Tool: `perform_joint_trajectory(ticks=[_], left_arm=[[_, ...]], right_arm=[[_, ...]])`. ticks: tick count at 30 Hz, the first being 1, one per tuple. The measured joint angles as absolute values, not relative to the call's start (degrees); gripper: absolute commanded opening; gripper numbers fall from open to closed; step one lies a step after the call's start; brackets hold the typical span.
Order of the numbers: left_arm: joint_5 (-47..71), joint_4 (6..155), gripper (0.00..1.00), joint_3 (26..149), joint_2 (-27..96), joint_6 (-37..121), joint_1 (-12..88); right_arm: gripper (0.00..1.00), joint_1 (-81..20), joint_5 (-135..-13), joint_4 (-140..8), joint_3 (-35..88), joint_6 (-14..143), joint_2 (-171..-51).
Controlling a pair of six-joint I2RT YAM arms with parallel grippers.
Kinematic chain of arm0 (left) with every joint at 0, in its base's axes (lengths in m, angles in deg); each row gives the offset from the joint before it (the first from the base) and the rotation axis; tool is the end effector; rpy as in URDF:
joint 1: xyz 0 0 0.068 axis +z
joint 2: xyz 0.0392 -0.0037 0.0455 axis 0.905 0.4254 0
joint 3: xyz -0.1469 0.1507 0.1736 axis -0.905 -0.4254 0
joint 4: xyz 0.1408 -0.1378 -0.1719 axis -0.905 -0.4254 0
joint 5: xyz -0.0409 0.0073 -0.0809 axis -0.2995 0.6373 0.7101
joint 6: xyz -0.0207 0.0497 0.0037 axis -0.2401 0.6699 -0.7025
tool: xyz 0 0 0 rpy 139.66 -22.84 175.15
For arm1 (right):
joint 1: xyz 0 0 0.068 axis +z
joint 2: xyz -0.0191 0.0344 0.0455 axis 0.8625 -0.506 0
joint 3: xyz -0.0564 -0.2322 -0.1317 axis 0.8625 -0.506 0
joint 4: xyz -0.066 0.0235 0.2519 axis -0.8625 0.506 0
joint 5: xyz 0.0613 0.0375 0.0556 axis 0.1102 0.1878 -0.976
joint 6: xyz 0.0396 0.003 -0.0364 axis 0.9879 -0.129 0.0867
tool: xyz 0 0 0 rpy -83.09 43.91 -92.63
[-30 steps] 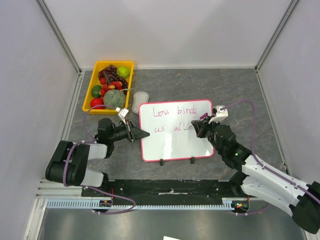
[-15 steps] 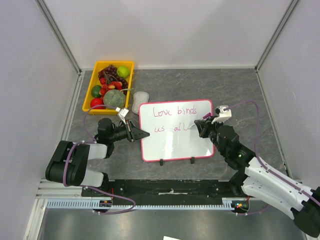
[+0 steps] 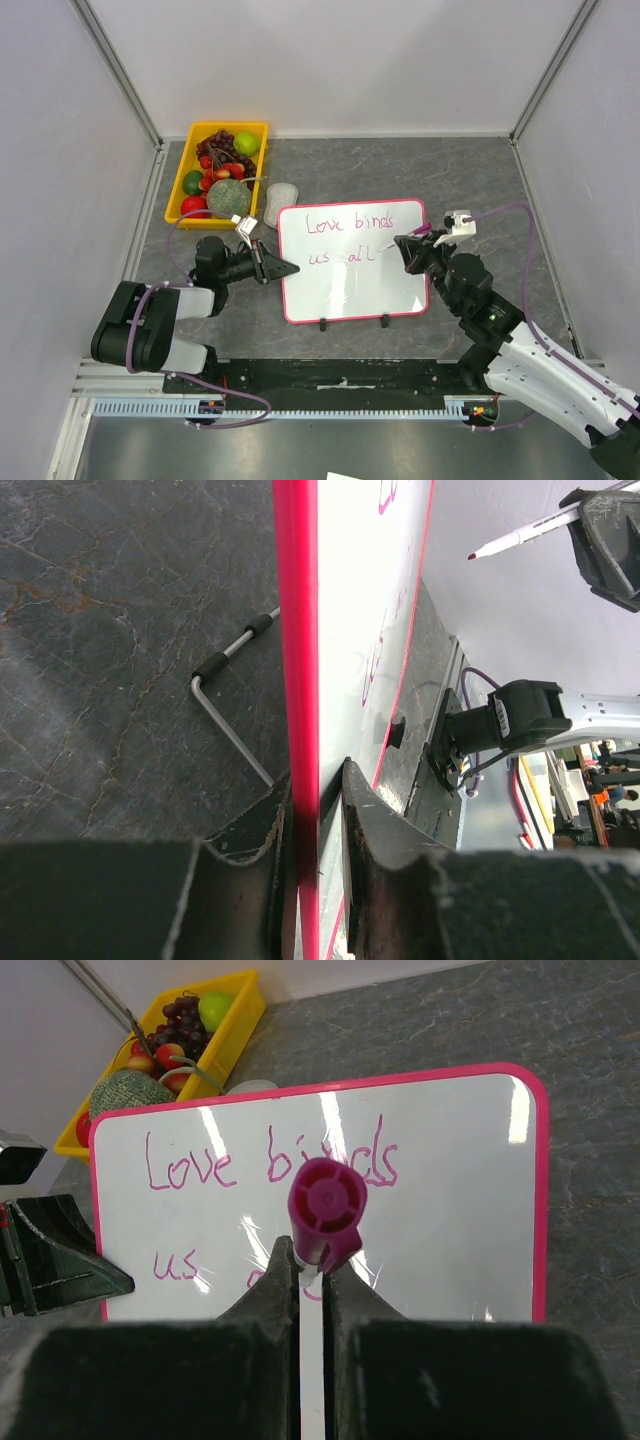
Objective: Write a sentence on the whiteboard
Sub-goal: Write with the whiteboard marker on the whiteboard.
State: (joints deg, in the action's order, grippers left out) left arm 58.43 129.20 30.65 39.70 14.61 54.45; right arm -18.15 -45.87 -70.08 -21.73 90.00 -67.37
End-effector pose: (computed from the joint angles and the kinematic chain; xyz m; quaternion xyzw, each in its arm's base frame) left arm 0.2157 -0.0691 0.1507 0.0989 0.7522 -0.5547 0.3416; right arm 0.1347 0.1022 0.2791 0.0622 0.7407 0.2877 0.6040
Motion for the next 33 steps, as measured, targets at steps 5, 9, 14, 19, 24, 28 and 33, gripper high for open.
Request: perform_joint_trajectory(ticks=[5,9,14,19,24,28,33], left_arm=[[58.4,128.9,0.07,30.7,39.4,14.6,54.5],[58.3,128.1,0.08,30.7,38.8,14.7,54.5],[57.9,127.4,0.11,30.7,38.1,14.7,54.5],[57.9,127.0,0.2,30.6,37.8,15.0,54.5],[57.5,126.4,0.4,30.6,37.1,15.2,54.4],[55.8,125.2,0.67,30.4,36.9,16.6,54.4],[54.0,124.4,0.81,29.4,34.8,17.6,54.4]], right_arm=[[0.0,-18.2,-46.1,-69.2,-21.7,90.0,-67.1],[0.0,-18.1,-46.6,-69.1,-21.7,90.0,-67.1],[0.0,-18.2,-47.4,-69.1,-21.7,90.3,-67.1],[0.0,-18.2,-48.6,-68.8,-21.7,90.5,-67.1],[0.0,-18.2,-49.4,-67.9,-21.7,90.5,-67.1],[0.0,-18.2,-50.4,-67.1,-21.8,90.8,-67.0],[0.0,-18.2,-51.7,-64.9,-21.9,91.4,-66.1]])
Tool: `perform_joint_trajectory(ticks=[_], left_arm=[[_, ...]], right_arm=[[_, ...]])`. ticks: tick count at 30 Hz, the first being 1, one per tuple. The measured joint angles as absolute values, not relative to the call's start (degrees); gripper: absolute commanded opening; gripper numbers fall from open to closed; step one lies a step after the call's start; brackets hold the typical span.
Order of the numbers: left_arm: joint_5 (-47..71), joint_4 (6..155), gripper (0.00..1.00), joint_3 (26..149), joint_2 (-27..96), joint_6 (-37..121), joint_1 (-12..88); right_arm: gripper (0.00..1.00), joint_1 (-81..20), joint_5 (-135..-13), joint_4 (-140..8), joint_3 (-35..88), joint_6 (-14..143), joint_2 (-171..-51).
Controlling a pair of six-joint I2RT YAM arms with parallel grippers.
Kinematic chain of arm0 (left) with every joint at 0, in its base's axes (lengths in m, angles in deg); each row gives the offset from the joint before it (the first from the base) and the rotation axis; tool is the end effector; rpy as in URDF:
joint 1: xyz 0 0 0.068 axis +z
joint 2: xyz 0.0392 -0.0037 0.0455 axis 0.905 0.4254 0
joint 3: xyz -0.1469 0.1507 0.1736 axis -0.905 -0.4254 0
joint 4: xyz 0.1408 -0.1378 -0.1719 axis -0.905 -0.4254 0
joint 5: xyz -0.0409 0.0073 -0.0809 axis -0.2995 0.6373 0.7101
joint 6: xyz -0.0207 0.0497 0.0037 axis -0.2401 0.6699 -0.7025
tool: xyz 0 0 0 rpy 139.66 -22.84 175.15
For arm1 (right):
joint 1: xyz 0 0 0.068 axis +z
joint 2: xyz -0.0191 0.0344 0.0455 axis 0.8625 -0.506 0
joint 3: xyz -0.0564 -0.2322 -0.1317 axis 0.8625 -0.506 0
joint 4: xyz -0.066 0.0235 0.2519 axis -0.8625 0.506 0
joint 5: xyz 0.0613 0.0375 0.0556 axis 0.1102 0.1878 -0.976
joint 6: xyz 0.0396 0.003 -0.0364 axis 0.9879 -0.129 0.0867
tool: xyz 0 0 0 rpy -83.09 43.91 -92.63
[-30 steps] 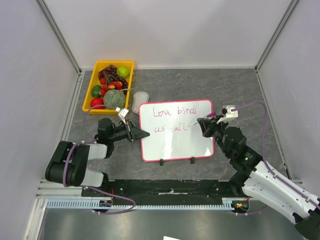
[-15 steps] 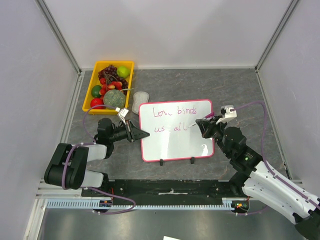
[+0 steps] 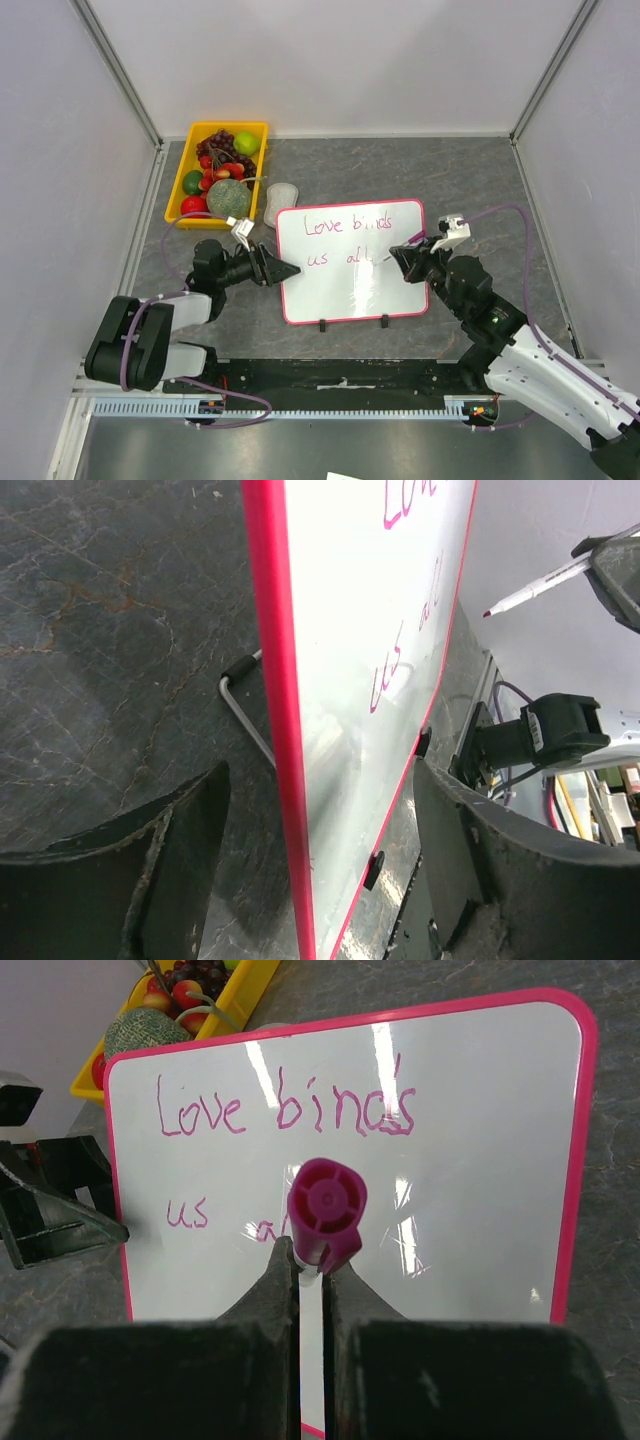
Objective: Write a sentence on the whiteboard
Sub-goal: Write with the whiteboard marker on the whiteboard, then put down the whiteboard marker at the corner of the board.
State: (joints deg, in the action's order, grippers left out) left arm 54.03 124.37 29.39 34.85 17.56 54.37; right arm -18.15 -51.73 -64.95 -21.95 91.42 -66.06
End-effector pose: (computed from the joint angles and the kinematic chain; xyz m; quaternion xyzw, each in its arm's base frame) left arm 0.2078 -0.0662 0.1537 0.0905 0.7629 -0.5243 0.3673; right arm 0.1294 0.1021 0.2714 0.0325 0.7661 0.3096 0.5623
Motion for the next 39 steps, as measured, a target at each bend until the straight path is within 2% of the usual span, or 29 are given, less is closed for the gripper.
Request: perform_joint_trajectory(ticks=[7,18,33,39], left_arm=[[52.8,124.2,0.87,28.3,31.8,18.3,54.4],[49.9,122.7,0.88,27.5,27.6,18.9,54.3],[34.7,111.9,0.91,24.1,10.1,21.5,54.3],[30.9,109.7,0.91,23.5,6.9,21.5,54.3]], right_arm=[[0.0,-18.2,-52.6,-62.3,-22.7,92.5,-63.6],[0.0,-18.2,-54.5,-59.3,-22.7,93.5,-63.8],[0.0,-18.2,-60.9,-49.3,-23.7,103.6,-57.2],[0.0,-18.2,-63.8,-43.9,-24.5,108.3,-53.7]])
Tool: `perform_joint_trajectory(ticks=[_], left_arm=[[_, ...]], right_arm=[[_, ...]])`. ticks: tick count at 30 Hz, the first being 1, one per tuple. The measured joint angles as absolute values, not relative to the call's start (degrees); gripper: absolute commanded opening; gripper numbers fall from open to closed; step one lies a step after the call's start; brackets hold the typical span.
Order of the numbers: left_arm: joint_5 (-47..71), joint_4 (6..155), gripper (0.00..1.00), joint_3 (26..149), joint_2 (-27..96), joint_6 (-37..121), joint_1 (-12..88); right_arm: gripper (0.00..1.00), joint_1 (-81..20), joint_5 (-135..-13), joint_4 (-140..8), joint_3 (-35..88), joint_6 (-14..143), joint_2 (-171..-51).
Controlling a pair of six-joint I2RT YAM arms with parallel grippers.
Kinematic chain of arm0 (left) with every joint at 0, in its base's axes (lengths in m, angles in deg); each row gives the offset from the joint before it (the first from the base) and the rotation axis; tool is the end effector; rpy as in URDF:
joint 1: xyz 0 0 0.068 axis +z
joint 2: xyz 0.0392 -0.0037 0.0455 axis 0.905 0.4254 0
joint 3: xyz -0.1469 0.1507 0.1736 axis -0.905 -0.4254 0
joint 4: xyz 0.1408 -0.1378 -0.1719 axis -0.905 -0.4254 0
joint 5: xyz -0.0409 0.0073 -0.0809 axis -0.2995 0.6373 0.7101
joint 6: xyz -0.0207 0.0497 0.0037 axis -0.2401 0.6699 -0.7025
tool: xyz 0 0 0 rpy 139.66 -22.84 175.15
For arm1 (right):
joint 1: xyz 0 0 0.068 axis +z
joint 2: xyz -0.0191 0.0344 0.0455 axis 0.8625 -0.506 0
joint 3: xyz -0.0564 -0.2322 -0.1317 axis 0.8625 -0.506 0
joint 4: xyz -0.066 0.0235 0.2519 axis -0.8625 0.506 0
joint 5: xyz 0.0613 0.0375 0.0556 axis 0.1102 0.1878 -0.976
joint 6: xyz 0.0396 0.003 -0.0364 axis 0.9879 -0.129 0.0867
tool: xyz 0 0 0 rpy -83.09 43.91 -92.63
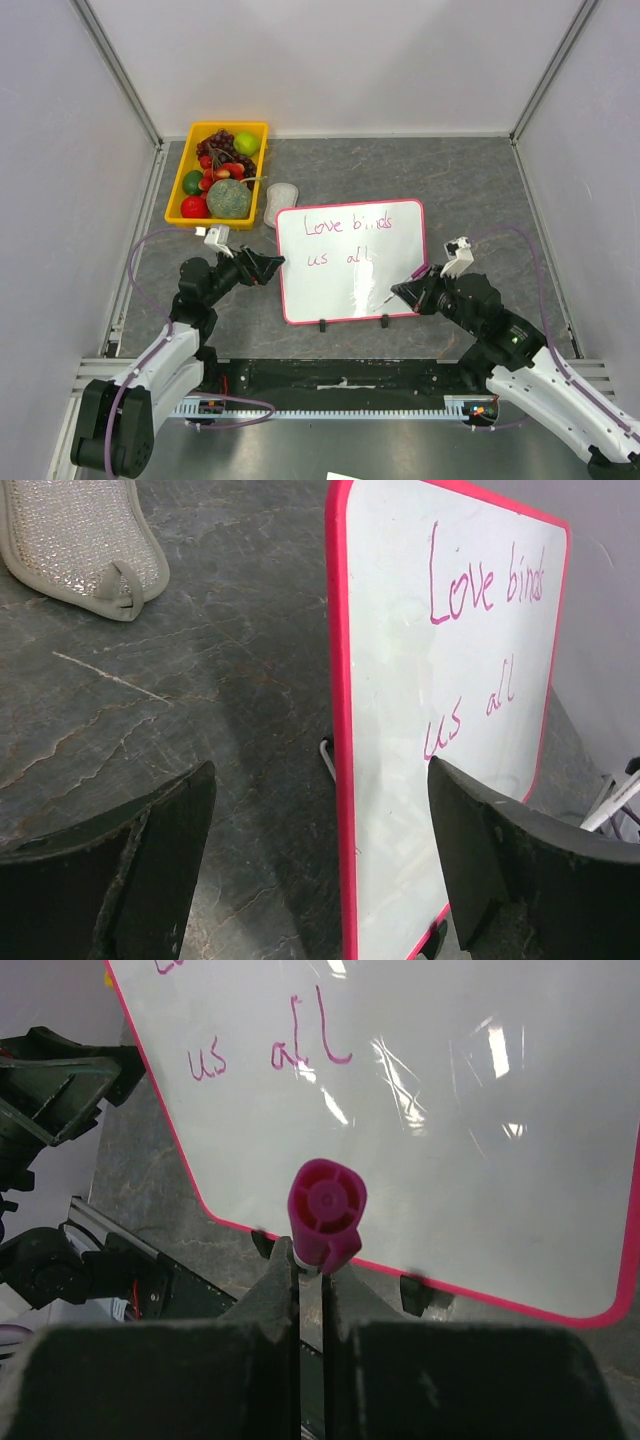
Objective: Write a sentence on the whiteboard
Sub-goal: Put down the whiteboard marker at the corner of the board.
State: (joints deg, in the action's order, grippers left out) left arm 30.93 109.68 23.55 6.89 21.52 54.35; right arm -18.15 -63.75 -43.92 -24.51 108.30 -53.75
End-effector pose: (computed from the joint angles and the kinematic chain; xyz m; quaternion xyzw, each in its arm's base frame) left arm 0.1682 -0.0476 0.1816 0.0141 0.7542 -0.3926 0.5262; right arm 0.0942 0.0808 0.2437 0.0814 0.8237 0.3905 0.4030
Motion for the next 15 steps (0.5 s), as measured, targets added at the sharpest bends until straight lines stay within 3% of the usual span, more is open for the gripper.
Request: perform_joint_trajectory(ticks=[15], left_arm=[[29.5,108.1,0.92,23.2,6.3,21.6,54.3]], right_arm=[[0.0,-18.2,-69.2,-27.2,-28.5,119.9,-43.1]])
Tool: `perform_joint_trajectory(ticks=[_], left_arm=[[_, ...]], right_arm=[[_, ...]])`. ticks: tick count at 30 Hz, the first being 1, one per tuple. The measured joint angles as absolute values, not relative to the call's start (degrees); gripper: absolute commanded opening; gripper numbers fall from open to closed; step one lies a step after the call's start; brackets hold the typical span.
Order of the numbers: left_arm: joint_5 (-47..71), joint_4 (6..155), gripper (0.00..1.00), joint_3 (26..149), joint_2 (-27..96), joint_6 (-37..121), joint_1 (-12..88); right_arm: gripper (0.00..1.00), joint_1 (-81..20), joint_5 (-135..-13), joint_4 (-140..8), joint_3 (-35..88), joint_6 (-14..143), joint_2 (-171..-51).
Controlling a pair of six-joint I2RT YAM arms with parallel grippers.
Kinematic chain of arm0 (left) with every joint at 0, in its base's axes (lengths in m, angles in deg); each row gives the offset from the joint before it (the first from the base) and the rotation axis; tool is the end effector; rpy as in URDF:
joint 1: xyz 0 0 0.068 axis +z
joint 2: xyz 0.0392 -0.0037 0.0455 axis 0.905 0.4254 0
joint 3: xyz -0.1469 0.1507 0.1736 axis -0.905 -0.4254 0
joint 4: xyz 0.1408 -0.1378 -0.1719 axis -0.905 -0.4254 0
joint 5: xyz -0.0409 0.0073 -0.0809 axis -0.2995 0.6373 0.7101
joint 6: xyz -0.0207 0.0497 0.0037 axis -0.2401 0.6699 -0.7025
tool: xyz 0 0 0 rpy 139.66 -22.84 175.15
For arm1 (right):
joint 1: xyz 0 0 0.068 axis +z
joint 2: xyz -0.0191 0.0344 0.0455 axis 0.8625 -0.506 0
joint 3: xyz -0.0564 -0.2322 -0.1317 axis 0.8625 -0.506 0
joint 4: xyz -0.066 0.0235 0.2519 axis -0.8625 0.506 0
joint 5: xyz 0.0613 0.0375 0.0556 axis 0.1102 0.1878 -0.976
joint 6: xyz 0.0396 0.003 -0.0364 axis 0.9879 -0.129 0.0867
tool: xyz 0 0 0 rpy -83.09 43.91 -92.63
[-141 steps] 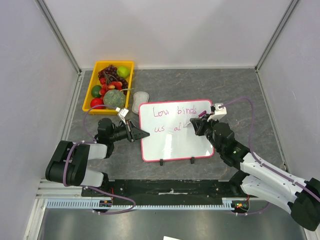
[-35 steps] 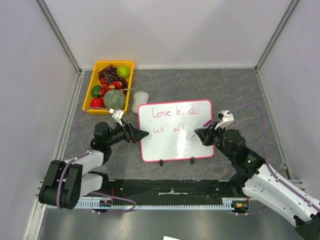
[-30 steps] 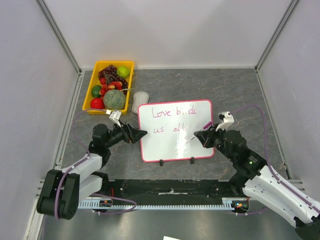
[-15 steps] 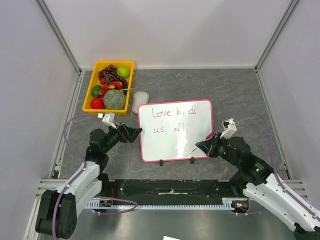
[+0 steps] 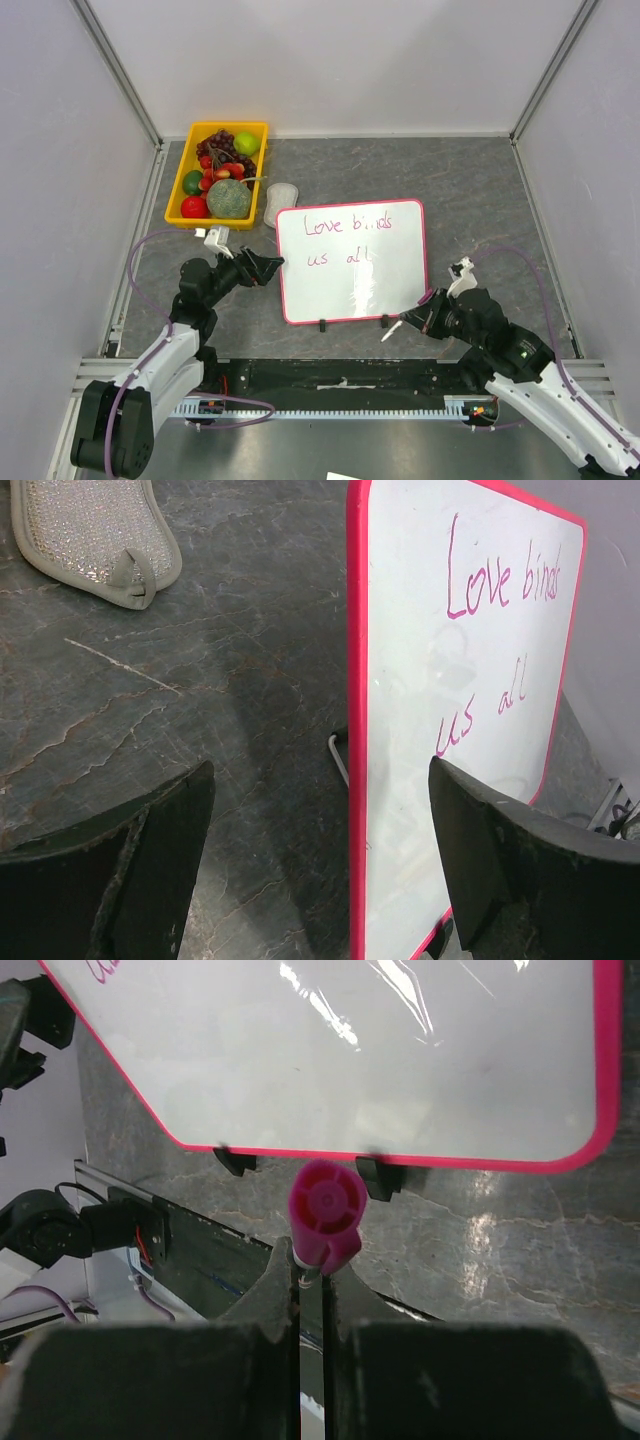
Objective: Write a sentence on the whiteboard
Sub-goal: Put down the whiteboard marker at the corner of the board.
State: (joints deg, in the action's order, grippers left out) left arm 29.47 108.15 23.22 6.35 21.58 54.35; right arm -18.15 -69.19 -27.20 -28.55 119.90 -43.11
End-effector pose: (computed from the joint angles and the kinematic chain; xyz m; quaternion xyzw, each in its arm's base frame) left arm 0.1669 -0.0466 0.1783 0.0029 0.7616 -0.3827 0.5230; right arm 0.0671 0.0614 0.2076 0.1482 0.8613 0.3949 0.2834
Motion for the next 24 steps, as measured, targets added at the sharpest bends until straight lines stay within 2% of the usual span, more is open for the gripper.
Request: perform_joint_trajectory(ticks=[24], left_arm=[[29.5,108.2,0.92,23.2,6.4,21.7,54.3]], right_arm=[[0.01,-18.2,-73.2,-21.5,-35.0,130.0,-38.4]])
